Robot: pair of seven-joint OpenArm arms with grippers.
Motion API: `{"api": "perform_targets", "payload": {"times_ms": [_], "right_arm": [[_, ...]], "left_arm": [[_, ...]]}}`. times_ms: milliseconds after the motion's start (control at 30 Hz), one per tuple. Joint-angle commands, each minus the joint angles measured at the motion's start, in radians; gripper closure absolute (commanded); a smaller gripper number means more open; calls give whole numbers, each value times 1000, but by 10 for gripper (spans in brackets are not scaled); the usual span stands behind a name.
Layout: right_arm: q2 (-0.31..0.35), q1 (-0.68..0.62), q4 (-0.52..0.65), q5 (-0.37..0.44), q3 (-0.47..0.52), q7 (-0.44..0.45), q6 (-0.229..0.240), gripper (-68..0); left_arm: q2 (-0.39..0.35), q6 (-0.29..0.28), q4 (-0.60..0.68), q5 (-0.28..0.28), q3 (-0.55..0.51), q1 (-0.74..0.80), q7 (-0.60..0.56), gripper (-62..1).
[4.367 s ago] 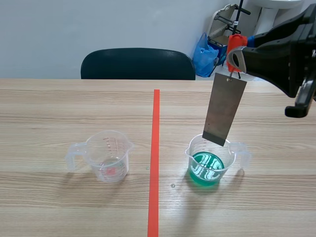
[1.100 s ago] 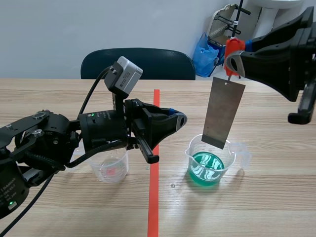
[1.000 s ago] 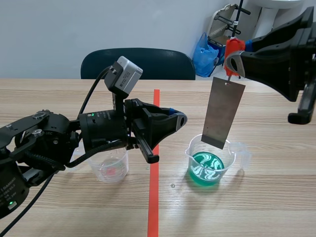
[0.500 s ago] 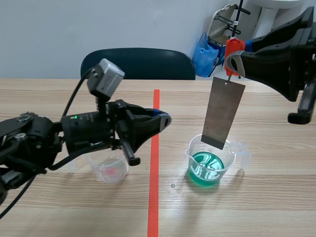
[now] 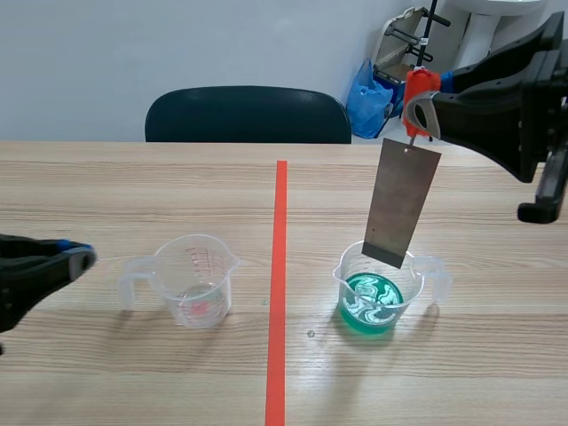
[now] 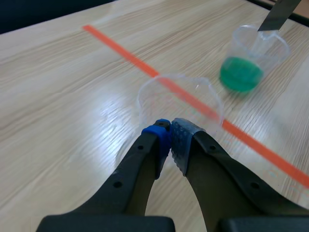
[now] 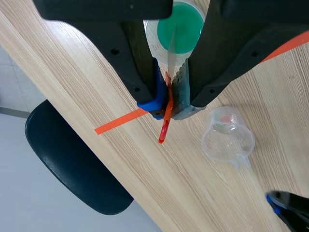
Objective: Do the redox reaction experiment
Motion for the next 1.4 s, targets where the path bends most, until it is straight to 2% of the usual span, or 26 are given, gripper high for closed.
{"api": "perform_targets", "payload": {"times_ms": [0,67,233,267,300,367,400,467,600,700,833,900,1133,1367], "right_arm": [[5,10,4,6,18,20,-3,-6],[5,10,4,6,18,19,-3,-6],[5,10,4,3,18,19,-3,-6],[5,10,4,3,18,19,-3,-6],[5,10,4,3,18,19,-3,-6],[5,10,4,3,18,19,-3,-6],[5,10,4,3,18,19,-3,-6],[5,10,4,3,18,19,-3,-6],[5,10,4,0,18,19,-3,-6],[5,10,4,0,18,19,-3,-6],[5,10,4,-1,18,19,-3,-6],[5,10,4,-1,18,19,-3,-6],[5,10,4,-8,18,20,-3,-6],[5,10,4,-19,18,20,-3,-6]], "left_arm": [[-15,-2,23,-6,-57,79,-51,-71],[-31,-2,24,17,-142,190,-110,-109],[-20,-2,24,190,-334,454,-326,-124],[-14,-2,25,224,-367,504,-373,-145],[-5,-2,30,257,-399,550,-413,-187],[15,5,49,325,-459,645,-475,-322],[29,37,60,352,-486,692,-499,-388],[60,112,85,362,-533,777,-532,-474],[131,272,129,365,-599,915,-639,-573],[186,362,171,402,-632,993,-708,-606],[254,454,247,441,-653,1048,-724,-623],[281,476,283,441,-654,1048,-723,-623],[347,496,347,441,-665,1048,-686,-623],[348,499,367,433,-667,1048,-580,-623]]}}
